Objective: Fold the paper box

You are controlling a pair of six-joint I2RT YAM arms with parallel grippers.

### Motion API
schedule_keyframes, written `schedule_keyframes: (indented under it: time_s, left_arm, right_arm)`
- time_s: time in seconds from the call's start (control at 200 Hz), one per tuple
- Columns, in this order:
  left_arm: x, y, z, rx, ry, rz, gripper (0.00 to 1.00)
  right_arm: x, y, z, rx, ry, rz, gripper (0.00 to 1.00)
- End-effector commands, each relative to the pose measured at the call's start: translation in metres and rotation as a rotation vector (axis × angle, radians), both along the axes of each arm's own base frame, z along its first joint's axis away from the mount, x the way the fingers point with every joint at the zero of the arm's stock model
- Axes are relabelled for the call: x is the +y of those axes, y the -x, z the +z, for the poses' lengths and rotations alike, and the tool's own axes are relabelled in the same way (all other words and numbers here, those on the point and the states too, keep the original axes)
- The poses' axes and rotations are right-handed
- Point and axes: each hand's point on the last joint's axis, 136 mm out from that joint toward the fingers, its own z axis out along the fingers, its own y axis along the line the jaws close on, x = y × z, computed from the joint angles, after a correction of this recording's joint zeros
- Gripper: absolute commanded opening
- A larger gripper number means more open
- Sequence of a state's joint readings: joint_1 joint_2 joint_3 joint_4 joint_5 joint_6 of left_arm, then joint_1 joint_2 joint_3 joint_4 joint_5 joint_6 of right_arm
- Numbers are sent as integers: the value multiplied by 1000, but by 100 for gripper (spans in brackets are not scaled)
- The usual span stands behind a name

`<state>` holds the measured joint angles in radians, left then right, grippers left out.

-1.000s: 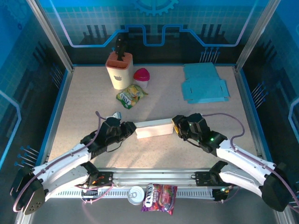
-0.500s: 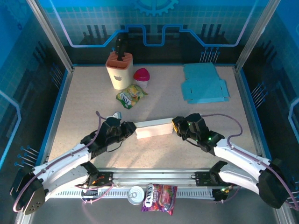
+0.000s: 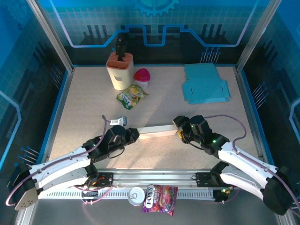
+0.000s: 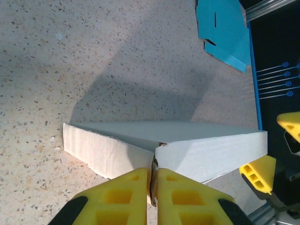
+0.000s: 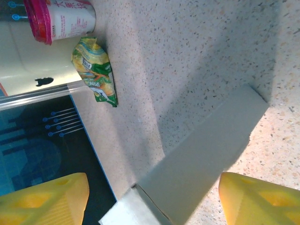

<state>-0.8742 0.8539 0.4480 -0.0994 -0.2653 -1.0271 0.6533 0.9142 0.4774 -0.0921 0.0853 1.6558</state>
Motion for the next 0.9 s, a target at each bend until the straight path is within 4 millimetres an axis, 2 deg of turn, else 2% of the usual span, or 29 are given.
schedule_keyframes:
  time_s: [0.0,0.14,0.265,0.365,0.455,0.575,0.715,0.83,0.895]
  left_arm:
    - [17,11,-33,16,-131,17,10]
    - [14,17,-52,38,-151,15,11]
    - [14,22,-73,67,-154,25,14]
    - [14,23,-84,77,-168,32,17]
    - [13,24,-86,78,-176,26,20]
    - [13,22,-74,69,-174,29,25]
    - [17,21,-40,22,-181,23,28]
    - [22,22,-7,-37,-230,-23,34]
    - [28,22,6,-58,-274,-36,37]
  right_arm:
    - [12,1,0,2,-34,40,76]
    - [11,13,-21,53,-22,64,77]
    - [0,30,-40,97,25,82,78]
    - [-11,40,-47,94,77,101,80]
    - [-20,41,-45,68,149,135,81]
    - [-27,24,-35,-6,298,236,79]
    - [-1,-5,-29,-136,440,502,73]
    - [20,-17,-41,-125,535,702,72]
    - [24,-23,-49,-91,592,751,72]
